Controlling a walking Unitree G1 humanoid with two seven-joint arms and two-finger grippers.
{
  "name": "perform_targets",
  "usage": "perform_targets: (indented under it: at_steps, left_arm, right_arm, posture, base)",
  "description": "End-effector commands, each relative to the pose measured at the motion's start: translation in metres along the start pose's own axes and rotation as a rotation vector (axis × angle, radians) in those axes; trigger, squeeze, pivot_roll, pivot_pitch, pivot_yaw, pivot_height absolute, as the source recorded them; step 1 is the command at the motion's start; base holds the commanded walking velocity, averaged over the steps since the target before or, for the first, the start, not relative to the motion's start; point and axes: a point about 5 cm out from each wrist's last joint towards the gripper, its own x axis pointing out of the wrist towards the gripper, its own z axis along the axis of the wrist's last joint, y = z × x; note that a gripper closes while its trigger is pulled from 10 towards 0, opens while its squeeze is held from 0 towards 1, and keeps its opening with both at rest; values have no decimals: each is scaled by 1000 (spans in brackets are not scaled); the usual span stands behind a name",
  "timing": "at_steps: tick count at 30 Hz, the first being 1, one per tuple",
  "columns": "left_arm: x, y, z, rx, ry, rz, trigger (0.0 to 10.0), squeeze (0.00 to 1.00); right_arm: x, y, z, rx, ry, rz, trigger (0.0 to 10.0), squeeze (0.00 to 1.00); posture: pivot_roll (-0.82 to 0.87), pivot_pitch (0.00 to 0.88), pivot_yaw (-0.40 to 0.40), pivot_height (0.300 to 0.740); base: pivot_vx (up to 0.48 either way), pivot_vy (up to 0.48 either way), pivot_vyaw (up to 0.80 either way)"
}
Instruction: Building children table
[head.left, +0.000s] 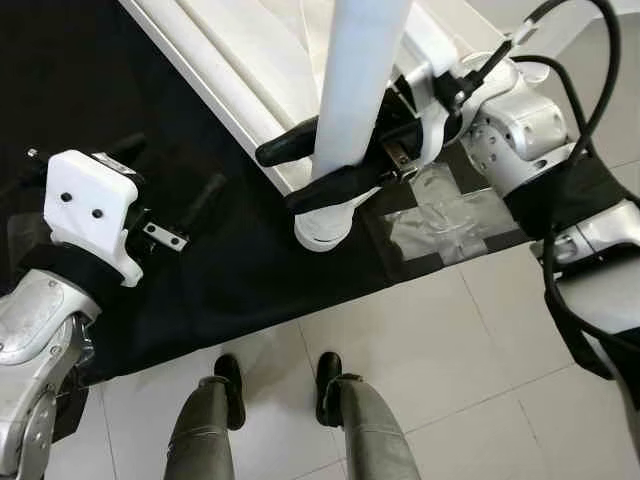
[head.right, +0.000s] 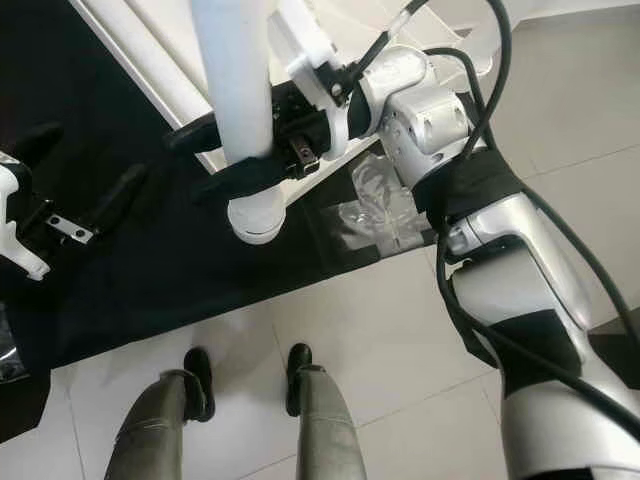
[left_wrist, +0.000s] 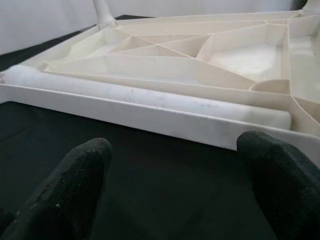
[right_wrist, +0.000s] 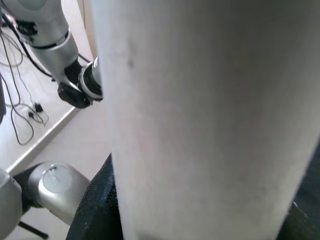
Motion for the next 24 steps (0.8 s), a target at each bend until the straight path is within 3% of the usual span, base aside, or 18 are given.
perform_targets:
  at_steps: [1, 12, 16, 24]
  left_arm:
    - [-4, -2, 1, 4, 10, -9, 10000, 0]
    - [-1, 2, -1, 21, 22, -1, 10000, 0]
    - [-1, 2, 0, 25, 21, 0, 10000, 0]
    - [-2, 2, -1, 27, 24, 4, 10000, 0]
  right_arm:
    - [5, 5, -24, 56, 69, 24, 10000, 0]
    - [14, 2, -31, 13, 73, 41, 10000, 0]
    - [17, 9, -36, -44, 114, 86, 10000, 0]
    - [15, 18, -40, -47, 130, 112, 10000, 0]
  posture:
    - [87, 549, -145, 740]
    - [87, 550, -145, 740]
    - [82, 550, -152, 740]
    - [74, 548, -158, 740]
  base:
    - [0, 0, 0]
    - [0, 0, 0]
    - [0, 0, 0]
    - [0, 0, 0]
